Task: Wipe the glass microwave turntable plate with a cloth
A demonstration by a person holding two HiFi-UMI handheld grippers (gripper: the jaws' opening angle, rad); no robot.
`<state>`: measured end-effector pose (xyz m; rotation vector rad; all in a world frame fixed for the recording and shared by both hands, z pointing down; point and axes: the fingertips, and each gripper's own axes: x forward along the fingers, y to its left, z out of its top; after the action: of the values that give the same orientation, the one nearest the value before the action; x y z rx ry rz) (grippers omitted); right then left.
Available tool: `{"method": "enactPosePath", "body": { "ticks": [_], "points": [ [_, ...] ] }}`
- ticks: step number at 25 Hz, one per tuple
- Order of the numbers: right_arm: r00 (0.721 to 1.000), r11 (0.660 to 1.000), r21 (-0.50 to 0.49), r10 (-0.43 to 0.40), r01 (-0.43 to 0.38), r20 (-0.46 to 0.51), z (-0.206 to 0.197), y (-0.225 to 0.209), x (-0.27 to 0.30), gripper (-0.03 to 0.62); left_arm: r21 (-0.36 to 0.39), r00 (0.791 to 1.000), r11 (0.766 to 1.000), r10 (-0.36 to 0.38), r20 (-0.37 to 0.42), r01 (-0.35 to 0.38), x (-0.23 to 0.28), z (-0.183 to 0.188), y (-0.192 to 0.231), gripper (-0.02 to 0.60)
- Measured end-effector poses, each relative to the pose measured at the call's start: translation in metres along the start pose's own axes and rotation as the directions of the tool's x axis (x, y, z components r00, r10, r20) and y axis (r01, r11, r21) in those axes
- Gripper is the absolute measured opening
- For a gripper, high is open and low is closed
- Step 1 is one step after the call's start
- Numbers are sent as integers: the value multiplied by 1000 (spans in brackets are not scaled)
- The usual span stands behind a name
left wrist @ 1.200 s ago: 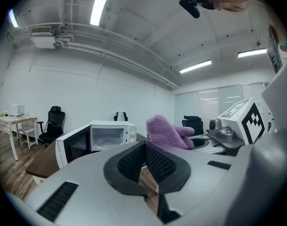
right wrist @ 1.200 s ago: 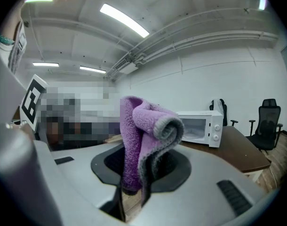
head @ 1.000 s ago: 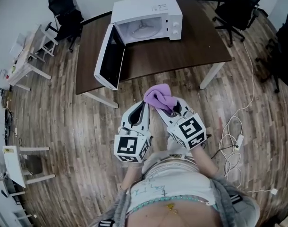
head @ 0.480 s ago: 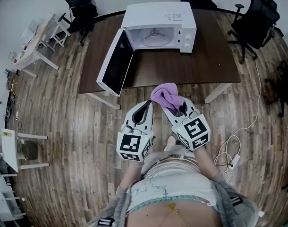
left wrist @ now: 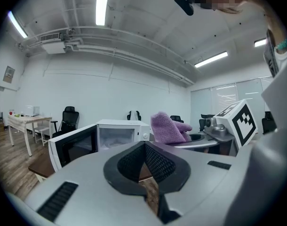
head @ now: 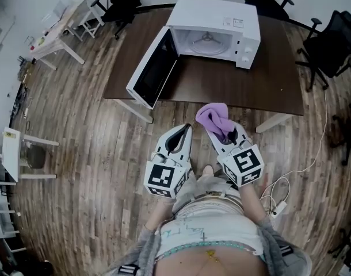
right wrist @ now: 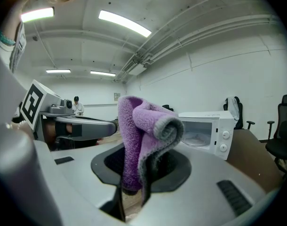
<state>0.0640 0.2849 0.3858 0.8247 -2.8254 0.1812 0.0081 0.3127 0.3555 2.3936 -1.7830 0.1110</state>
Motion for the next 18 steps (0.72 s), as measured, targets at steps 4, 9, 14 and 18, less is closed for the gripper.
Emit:
{"method": "enactPosePath", "body": {
  "ticks": [4, 9, 14, 18],
  "points": [
    [1000, 1000, 13, -7, 7, -4, -2, -3, -1, 109, 4, 1000, 1000, 7, -14, -7, 0, -3, 2, 11],
    [998, 998, 37, -58, 58, -8, -7, -20, 0, 109, 16, 998, 999, -36, -42, 36, 20, -7, 5, 11],
    [994, 994, 35, -105, 106, -24, -7, -40, 9, 109, 28, 993, 994, -104, -62, 106, 48, -6, 7, 11],
    [993, 994, 13, -112, 113, -47, -3, -51, 31, 109, 11, 989, 990, -142, -31, 142, 70, 1, 19, 11]
  ]
}}
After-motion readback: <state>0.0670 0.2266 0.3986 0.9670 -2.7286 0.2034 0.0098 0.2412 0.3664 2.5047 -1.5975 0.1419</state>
